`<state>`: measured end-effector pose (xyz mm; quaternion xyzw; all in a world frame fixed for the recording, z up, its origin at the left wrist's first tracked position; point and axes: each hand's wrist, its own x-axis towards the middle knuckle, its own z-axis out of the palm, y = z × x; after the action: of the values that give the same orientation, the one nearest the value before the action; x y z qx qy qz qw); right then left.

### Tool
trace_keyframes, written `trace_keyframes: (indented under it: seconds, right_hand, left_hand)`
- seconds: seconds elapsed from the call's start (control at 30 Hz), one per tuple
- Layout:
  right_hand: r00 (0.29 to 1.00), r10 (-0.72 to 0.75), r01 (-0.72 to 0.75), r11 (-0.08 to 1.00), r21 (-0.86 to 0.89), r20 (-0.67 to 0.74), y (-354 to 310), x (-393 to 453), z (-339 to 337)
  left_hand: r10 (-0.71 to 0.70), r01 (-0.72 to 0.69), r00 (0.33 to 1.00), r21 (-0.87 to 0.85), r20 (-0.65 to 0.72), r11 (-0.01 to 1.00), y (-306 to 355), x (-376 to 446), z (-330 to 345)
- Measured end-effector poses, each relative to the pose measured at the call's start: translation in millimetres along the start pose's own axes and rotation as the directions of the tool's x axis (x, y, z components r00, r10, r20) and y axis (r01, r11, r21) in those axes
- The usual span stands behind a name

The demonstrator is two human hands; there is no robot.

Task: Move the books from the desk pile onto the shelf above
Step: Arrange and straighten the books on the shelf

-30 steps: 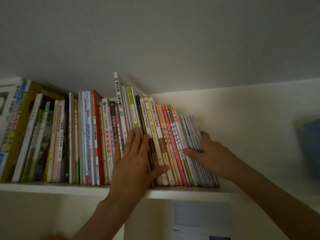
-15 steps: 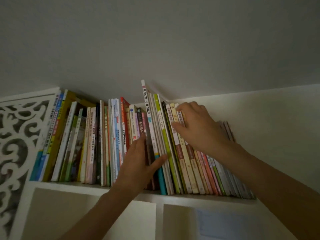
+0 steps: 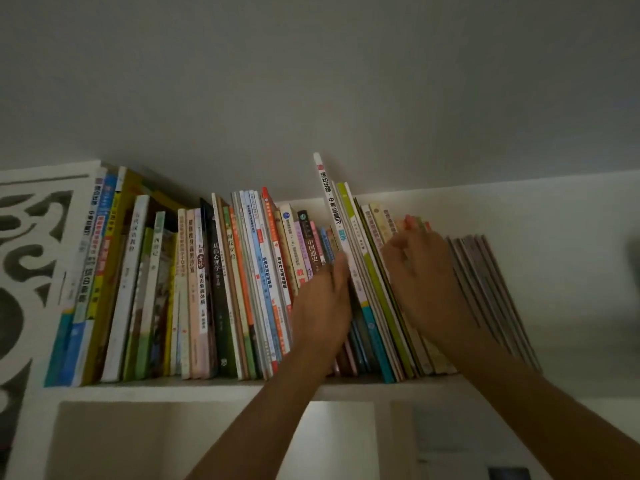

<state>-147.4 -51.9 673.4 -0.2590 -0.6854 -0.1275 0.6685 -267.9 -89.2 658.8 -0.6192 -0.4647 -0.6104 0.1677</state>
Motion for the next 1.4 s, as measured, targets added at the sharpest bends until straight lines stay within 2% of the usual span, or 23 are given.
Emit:
trace_keyframes:
  seconds: [0.1, 0.17, 0.27, 0.47, 0.53, 0.57, 0.63, 0.67, 0.7, 0.8, 0.9, 0.97, 1.03, 1.13, 1.27, 1.4]
  right_hand:
    - [0.984, -0.076, 0.079, 0.997, -0.016, 0.159, 15, -18, -1]
    - [0.963, -0.052, 0.044, 0.998, 0.038, 0.266, 18, -26, -2]
    - [0.926, -0.049, 0.067, 0.997, -0.037, 0.373, 19, -37, 1]
    - [0.937, 0.009, 0.007, 0.999, -0.043, 0.349, 16, -41, 1]
    - [0.947, -0.004, 0.011, 1.0, -0.022, 0.32, 16, -41, 2]
    - [0.954, -0.014, 0.019, 1.0, -0.012, 0.301, 16, -42, 3]
    - [0.961, -0.038, 0.038, 0.999, 0.004, 0.274, 17, -44, 6]
    - [0.962, -0.04, 0.039, 0.999, 0.009, 0.27, 17, -44, 5]
    - [0.962, -0.037, 0.036, 0.999, 0.012, 0.272, 18, -44, 6]
    - [0.961, -0.016, 0.017, 1.0, -0.001, 0.276, 18, -43, 5]
    - [0.991, -0.023, 0.027, 0.999, -0.031, 0.13, 3, -48, 9]
    - [0.994, -0.104, 0.104, 0.994, 0.019, 0.015, -16, -52, 15]
    - [0.98, -0.193, 0.196, 0.977, 0.082, -0.043, -39, -54, 25]
    - [0.969, -0.249, 0.247, 0.96, 0.133, -0.003, -78, -58, 45]
    - [0.955, -0.291, 0.278, 0.946, 0.164, 0.059, -124, -67, 76]
    - [0.932, -0.33, 0.294, 0.93, 0.218, 0.151, -163, -70, 124]
  left_hand:
    - [0.078, -0.079, 0.995, 0.019, 0.055, 0.997, -4, -3, 8]
    - [0.012, -0.005, 0.998, -0.129, 0.056, 0.992, -3, -5, 10]
    - [-0.146, 0.14, 0.989, -0.277, 0.001, 0.951, 4, -13, 7]
    - [-0.144, 0.078, 0.956, -0.251, -0.257, 0.965, 25, -43, -18]
    - [-0.187, 0.118, 0.936, -0.235, -0.298, 0.965, 33, -52, -29]
    - [-0.251, 0.164, 0.931, -0.311, -0.266, 0.936, 38, -54, -33]
    - [-0.43, 0.322, 0.896, -0.508, -0.108, 0.799, 50, -54, -37]
    - [-0.488, 0.371, 0.87, -0.565, -0.064, 0.736, 53, -53, -35]
    - [-0.51, 0.383, 0.857, -0.566, -0.077, 0.73, 56, -51, -35]
    - [-0.477, 0.344, 0.866, -0.513, -0.151, 0.787, 64, -55, -42]
    - [-0.408, 0.304, 0.884, -0.382, -0.228, 0.873, 67, -66, -71]
    - [-0.368, 0.285, 0.883, -0.29, -0.29, 0.914, 64, -76, -101]
    - [-0.334, 0.268, 0.878, -0.224, -0.344, 0.937, 62, -86, -137]
    - [-0.293, 0.28, 0.847, -0.096, -0.444, 0.955, 53, -98, -191]
    - [-0.268, 0.321, 0.829, 0.025, -0.492, 0.947, 35, -111, -242]
    - [-0.322, 0.371, 0.814, 0.007, -0.484, 0.928, 3, -116, -276]
